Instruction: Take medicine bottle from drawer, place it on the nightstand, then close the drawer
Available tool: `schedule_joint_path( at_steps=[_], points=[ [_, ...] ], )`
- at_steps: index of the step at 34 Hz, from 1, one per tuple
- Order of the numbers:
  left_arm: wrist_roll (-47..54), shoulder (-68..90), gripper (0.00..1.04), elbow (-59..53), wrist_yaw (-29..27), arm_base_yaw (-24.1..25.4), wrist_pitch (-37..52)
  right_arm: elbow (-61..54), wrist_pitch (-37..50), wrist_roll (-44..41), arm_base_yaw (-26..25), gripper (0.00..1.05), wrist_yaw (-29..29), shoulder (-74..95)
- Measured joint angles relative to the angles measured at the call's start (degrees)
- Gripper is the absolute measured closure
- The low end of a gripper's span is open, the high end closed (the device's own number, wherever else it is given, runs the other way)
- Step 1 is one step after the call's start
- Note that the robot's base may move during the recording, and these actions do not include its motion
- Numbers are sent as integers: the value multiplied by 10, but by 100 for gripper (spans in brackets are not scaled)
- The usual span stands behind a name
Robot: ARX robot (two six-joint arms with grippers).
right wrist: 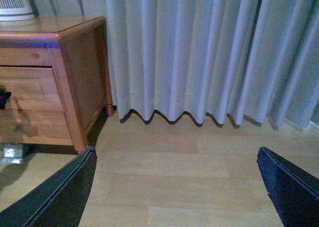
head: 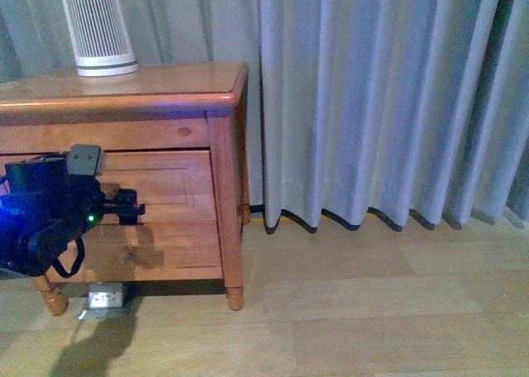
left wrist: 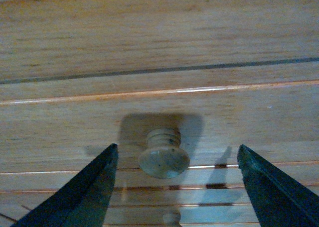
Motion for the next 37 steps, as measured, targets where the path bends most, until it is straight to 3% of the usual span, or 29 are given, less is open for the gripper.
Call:
schedule_joint_path(
  at_steps=[2,11,28,37],
  points=[
    [0,0,45,0,0,0,0,0,0,0,0,7,0,0],
    [-3,0,77,0,1,3,-2,0,0,0,0,7,0,0],
    [-17,-5,81,-27,-2,3,35,0,0,0,0,7,0,0],
    [1,-87,81,-224,-10,2,150,0,0,0,0,7,0,0]
  ],
)
